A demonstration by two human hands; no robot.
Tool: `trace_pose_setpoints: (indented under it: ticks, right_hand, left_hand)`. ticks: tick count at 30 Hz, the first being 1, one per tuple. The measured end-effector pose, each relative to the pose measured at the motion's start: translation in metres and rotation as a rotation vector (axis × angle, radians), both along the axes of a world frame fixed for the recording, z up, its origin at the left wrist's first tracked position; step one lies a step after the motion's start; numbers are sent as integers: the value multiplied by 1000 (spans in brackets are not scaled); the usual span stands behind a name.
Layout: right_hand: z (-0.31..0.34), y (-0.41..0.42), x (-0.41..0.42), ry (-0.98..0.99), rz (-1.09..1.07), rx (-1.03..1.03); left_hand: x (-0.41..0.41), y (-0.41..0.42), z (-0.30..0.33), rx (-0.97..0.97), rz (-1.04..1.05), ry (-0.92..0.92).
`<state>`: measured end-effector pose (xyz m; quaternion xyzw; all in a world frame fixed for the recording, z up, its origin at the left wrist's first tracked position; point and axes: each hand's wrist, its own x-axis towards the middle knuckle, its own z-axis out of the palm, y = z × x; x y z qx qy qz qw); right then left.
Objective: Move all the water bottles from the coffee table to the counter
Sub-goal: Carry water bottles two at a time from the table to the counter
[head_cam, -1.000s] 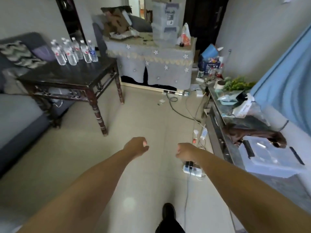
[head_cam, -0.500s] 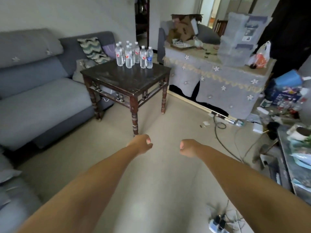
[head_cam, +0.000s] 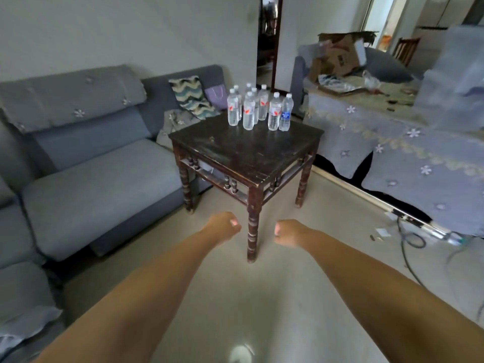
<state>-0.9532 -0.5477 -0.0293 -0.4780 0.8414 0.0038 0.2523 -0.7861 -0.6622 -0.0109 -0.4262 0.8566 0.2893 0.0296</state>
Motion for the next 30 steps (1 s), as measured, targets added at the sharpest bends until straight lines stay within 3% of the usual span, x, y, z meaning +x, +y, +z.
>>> trace_pose_setpoints:
  ticks: [12, 30]
  right_hand:
    - [15, -192, -70, 8, -27, -7]
    - [22, -454, -336, -78, 2, -4]
  left_hand:
    - [-92, -191, 16, 36, -47, 49]
    - [-330, -448, 8, 118, 121, 159]
